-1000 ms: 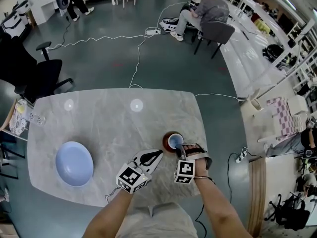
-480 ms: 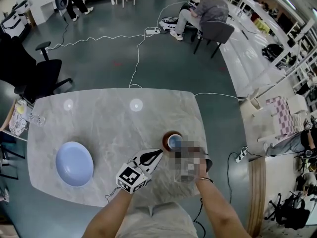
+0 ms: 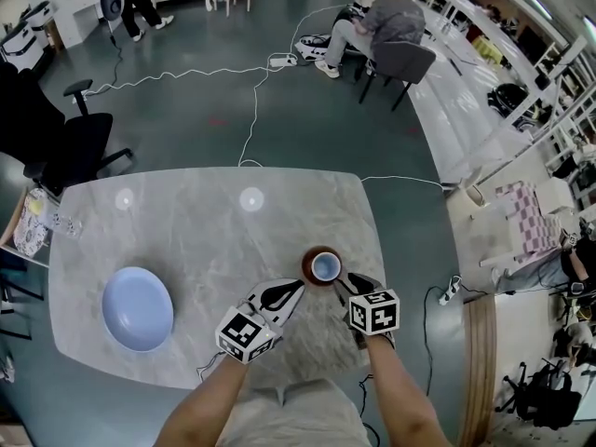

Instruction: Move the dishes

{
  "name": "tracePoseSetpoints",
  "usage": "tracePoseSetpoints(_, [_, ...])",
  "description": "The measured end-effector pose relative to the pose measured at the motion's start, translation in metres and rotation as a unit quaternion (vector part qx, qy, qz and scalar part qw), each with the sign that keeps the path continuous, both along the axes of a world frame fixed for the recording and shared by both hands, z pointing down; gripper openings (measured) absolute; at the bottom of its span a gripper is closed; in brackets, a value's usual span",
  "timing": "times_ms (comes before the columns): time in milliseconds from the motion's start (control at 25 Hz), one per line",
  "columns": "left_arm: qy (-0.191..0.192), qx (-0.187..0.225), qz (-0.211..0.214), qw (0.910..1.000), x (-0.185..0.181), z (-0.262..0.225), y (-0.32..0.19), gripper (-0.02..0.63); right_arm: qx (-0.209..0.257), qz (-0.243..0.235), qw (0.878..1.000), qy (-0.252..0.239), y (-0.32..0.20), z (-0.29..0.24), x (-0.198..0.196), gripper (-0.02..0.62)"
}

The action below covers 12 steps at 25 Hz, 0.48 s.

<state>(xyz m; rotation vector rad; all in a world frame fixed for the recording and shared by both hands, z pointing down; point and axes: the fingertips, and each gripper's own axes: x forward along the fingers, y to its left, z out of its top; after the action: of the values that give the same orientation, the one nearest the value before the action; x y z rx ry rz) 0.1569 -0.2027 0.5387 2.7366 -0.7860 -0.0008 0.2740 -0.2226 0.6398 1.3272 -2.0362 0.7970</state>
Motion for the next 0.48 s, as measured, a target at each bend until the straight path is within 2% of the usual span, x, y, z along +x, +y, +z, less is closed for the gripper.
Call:
tracePoseSetpoints(80, [0.001, 0.001, 0.001, 1.0000, 0.002, -0.003, 0.000, 0.021, -0.027, 0.061, 0.997, -0.043, 0.002, 0.006, 0.009, 0.167])
tracePoseSetpoints(160, [0.001, 0.002, 0.003, 1.0000, 0.002, -0.006, 0.001, 0.021, -0.054, 0.122, 0.987, -0.086, 0.005, 0.015, 0.017, 0.167])
tracePoseSetpoints(320, [0.001, 0.003, 0.003, 1.0000, 0.000, -0.005, 0.005, 0.021, -0.113, 0.232, 0.950, -0.176, 0.015, 0.040, 0.022, 0.157])
tracePoseSetpoints(480, [0.000, 0.003, 0.004, 1.0000, 0.001, -0.003, 0.004, 0.021, -0.139, 0.285, 0.917, -0.242, 0.015, 0.056, 0.016, 0.149])
